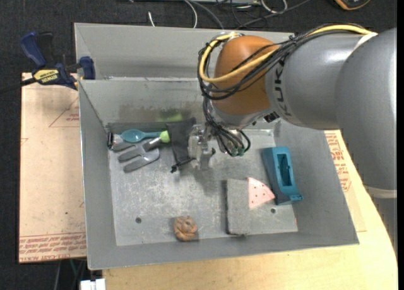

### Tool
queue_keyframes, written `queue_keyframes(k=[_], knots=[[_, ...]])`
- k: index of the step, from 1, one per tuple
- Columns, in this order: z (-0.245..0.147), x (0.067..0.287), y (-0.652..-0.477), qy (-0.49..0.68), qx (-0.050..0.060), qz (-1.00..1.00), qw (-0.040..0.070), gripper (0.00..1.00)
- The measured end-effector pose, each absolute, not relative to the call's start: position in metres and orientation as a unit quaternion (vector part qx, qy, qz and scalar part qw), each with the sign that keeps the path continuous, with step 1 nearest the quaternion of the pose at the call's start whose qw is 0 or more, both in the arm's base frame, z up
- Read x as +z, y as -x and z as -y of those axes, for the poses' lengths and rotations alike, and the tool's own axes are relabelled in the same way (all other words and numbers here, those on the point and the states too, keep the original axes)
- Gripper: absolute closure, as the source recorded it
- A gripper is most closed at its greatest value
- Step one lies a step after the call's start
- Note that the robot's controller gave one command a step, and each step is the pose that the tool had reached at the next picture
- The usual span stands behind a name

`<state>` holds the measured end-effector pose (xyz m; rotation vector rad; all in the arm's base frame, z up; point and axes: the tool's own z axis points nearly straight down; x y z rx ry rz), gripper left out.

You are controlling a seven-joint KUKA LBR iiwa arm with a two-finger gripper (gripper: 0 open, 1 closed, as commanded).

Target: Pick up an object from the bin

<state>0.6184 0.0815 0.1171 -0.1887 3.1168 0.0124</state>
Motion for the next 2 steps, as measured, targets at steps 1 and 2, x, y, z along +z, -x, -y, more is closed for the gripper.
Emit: queue_keyframes(k=[1, 2], knots=[[-0.079, 0.147, -0.616, 0.073, 0.004, -0.997, -0.001, 1.00], [-0.070, 0.227, -0.636, 0.107, 0.004, -0.994, 0.002, 1.00]])
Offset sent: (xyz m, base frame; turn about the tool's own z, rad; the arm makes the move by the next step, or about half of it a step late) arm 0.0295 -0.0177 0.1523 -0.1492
